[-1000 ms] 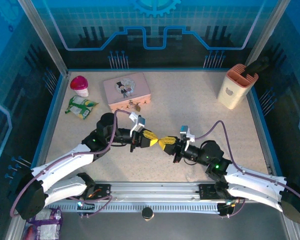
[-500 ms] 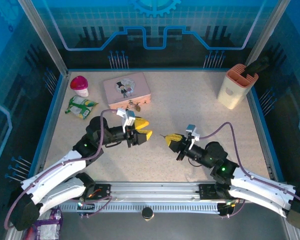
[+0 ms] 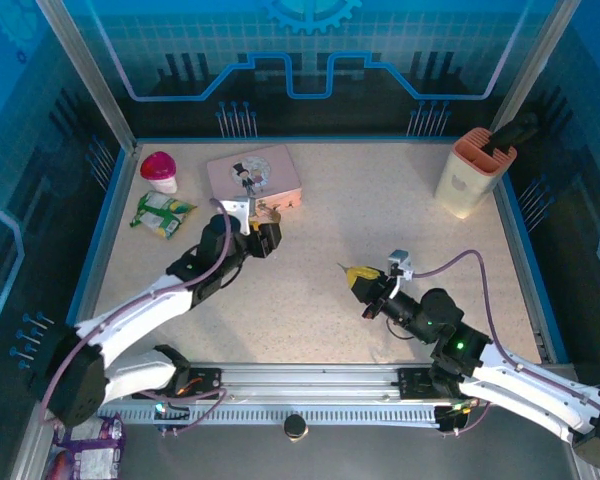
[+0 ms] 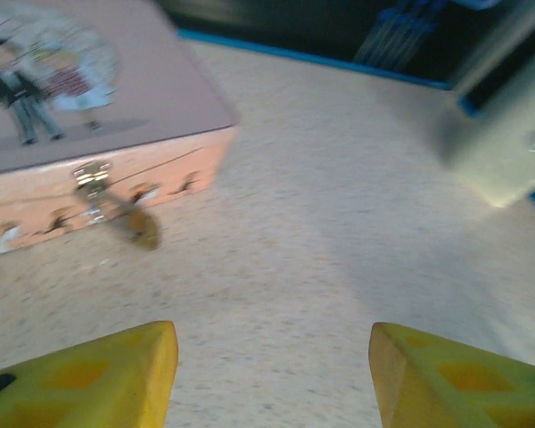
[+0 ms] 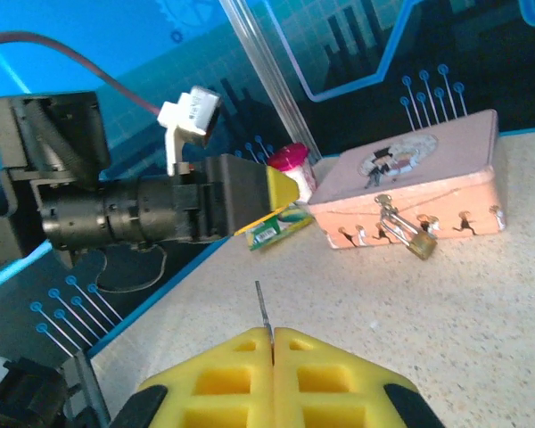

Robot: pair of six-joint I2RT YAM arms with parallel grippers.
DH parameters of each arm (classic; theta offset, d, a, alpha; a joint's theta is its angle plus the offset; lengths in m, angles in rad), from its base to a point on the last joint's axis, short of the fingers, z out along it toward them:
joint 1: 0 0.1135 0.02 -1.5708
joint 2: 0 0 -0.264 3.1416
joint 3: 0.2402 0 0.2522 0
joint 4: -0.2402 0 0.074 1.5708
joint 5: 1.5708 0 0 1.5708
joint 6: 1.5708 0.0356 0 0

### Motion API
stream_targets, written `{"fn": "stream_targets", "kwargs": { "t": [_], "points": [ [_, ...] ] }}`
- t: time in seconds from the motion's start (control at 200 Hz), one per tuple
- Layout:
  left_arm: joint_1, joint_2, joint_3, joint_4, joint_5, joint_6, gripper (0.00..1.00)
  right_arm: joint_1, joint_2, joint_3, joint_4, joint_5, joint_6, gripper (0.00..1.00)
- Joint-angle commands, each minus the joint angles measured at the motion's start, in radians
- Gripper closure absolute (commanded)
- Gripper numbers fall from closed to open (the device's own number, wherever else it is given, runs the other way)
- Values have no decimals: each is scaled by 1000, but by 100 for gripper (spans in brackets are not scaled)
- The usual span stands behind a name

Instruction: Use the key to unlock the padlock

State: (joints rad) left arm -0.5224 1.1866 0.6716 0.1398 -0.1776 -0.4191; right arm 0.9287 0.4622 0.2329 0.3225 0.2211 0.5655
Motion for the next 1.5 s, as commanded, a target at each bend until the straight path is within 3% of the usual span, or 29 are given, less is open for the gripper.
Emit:
{"fn": "stream_targets", "kwargs": {
  "t": [0.0,0.295,0.47,0.851,1.261,1.491],
  "points": [
    [32,101,47,27,-89,-124,41,5,-19,37,-47,47,44,100],
    [54,372,29,377,-152,-302,44,5,-60,-3,-59,48,69,100],
    [77,520,62,490,-155,-387,46,2,-64,9,-59,42,48,100],
    [114,684,177,508,-159,-450,47,-1,-78,-27,-9,14,72,100],
    [116,796,313,377,-193,-531,51,-6,-128,1,-101,4,56,100],
    [131,828,330,388,-174,-532,66,-9,-123,-2,-95,9,68,100]
  ]
}}
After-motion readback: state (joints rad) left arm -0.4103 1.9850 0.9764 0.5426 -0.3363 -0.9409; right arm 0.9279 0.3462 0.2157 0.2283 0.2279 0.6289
